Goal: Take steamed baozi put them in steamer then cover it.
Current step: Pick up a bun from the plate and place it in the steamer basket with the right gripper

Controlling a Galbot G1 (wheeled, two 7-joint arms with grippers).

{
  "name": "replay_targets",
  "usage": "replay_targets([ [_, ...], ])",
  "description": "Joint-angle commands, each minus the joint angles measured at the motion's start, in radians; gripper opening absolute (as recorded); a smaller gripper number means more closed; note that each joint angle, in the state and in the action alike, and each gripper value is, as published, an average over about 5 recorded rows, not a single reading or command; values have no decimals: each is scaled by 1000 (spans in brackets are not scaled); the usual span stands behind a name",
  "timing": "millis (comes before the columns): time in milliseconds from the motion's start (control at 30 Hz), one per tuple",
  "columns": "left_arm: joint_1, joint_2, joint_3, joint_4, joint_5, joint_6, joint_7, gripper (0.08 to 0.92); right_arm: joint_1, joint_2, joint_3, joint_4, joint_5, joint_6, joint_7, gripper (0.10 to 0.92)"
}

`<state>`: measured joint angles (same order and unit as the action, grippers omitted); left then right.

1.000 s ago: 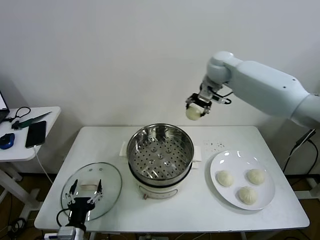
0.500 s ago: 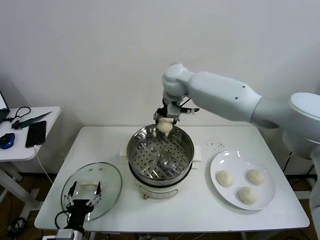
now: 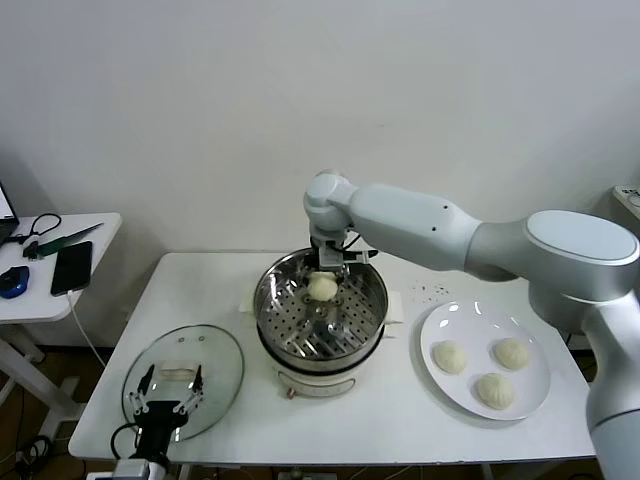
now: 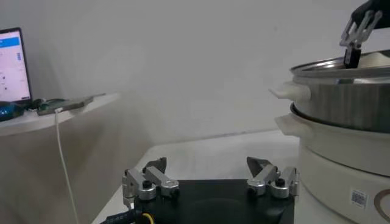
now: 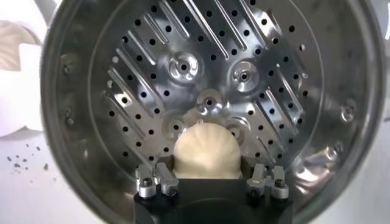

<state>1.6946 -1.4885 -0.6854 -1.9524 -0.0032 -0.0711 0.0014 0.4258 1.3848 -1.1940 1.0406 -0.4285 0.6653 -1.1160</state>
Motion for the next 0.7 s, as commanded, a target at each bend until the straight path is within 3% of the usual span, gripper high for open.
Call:
replay_targets([
  [33, 3, 1, 0, 0, 0, -1, 0, 823, -31, 20, 16, -35, -87, 20, 11, 701],
  [267, 8, 3, 0, 2, 0, -4, 0, 823, -42, 27, 38, -56, -101, 13, 11, 721],
  [467, 10, 3, -1, 1, 0, -5, 0, 823, -35, 25, 35, -45, -38, -26, -16, 816],
  [700, 11, 4, 0, -1, 2, -5, 0, 823, 14, -17, 65, 17, 27, -34, -39, 823],
])
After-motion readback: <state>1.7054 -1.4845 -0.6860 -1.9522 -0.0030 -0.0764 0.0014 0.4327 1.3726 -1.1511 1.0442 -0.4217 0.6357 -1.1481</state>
